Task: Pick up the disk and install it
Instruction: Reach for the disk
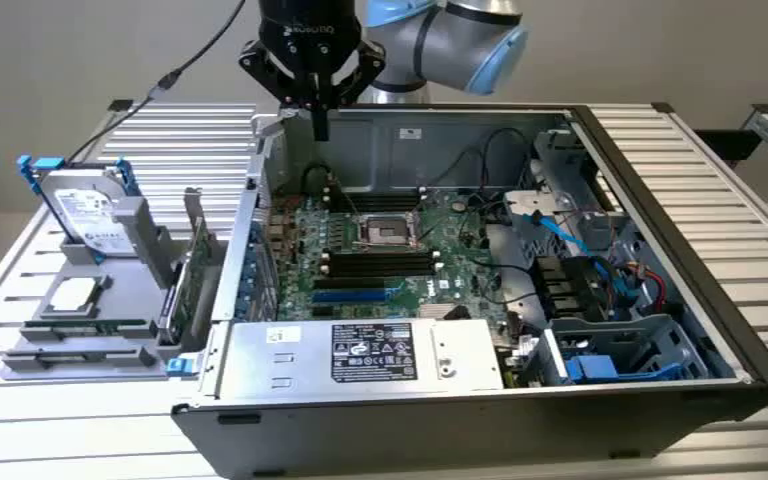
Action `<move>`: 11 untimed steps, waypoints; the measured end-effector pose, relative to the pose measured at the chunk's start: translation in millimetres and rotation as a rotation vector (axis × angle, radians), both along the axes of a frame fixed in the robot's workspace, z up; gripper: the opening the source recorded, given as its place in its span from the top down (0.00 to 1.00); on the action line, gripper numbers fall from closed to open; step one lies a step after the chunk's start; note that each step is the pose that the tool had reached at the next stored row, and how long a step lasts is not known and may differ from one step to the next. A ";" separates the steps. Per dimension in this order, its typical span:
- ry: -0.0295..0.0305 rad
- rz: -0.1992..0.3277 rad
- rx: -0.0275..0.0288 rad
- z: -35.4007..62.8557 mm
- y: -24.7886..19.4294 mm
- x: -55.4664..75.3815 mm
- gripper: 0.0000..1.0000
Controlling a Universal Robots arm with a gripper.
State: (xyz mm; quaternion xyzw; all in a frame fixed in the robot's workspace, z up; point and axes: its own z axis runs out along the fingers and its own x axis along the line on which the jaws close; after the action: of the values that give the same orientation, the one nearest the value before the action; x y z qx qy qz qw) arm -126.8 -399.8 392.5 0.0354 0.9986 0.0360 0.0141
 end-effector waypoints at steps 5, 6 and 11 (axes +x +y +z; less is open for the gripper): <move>-0.0001 0.000 0.0002 -0.1 0.0 -0.6 0.89; -0.0001 0.000 0.0000 0.0 0.0 -0.7 0.89; 0.0000 0.000 0.0000 0.0 0.0 -2.2 0.89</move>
State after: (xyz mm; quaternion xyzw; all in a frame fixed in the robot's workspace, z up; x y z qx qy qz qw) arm -129.0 -399.8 392.6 0.0354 0.9986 0.0360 0.0141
